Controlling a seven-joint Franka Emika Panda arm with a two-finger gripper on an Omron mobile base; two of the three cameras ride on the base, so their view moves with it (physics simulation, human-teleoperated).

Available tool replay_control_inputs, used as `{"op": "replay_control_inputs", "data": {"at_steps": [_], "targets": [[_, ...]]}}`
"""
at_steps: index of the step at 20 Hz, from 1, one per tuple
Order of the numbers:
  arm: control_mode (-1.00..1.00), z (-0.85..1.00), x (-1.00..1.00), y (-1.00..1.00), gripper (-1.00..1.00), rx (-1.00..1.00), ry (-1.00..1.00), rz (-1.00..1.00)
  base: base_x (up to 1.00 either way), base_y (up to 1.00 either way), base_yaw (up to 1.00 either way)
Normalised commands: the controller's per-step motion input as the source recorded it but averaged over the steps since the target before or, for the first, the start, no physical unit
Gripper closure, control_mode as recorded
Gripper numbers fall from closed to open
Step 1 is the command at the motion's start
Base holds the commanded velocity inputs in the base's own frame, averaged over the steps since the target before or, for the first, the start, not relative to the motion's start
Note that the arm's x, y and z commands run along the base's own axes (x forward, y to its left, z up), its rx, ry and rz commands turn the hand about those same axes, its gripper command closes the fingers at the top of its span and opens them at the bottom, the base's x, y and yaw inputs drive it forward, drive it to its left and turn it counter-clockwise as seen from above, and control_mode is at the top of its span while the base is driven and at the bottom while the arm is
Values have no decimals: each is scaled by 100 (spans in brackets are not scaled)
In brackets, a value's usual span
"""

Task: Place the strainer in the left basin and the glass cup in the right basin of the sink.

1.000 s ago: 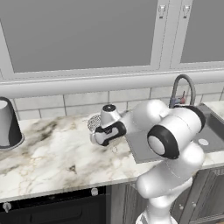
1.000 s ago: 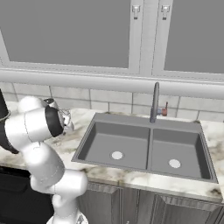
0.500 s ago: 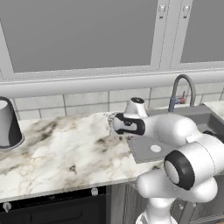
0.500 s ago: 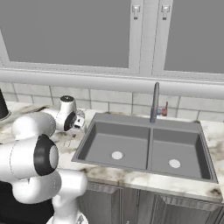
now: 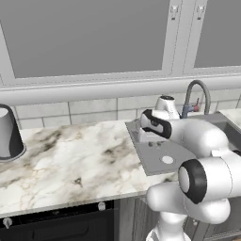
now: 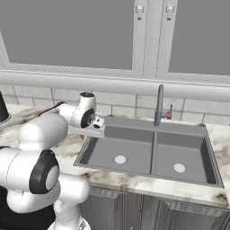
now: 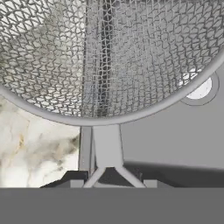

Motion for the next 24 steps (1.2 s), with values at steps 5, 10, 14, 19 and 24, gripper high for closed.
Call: {"op": "replay_control_inputs", "data": {"at_steps": [5,10,14,19,24], "targets": [[-100,-29,6,-75,100,-11,0,14,0,0,0],[-100,-33,5,-61,100,-1,0,26,0,0,0],[-100,-4,4,-36,100,0,6,32,0,0,0],[-100,-7,-1,-14,100,0,13,38,0,0,0],[-100,-29,-23,-19,100,1,8,38,0,0,0]]}}
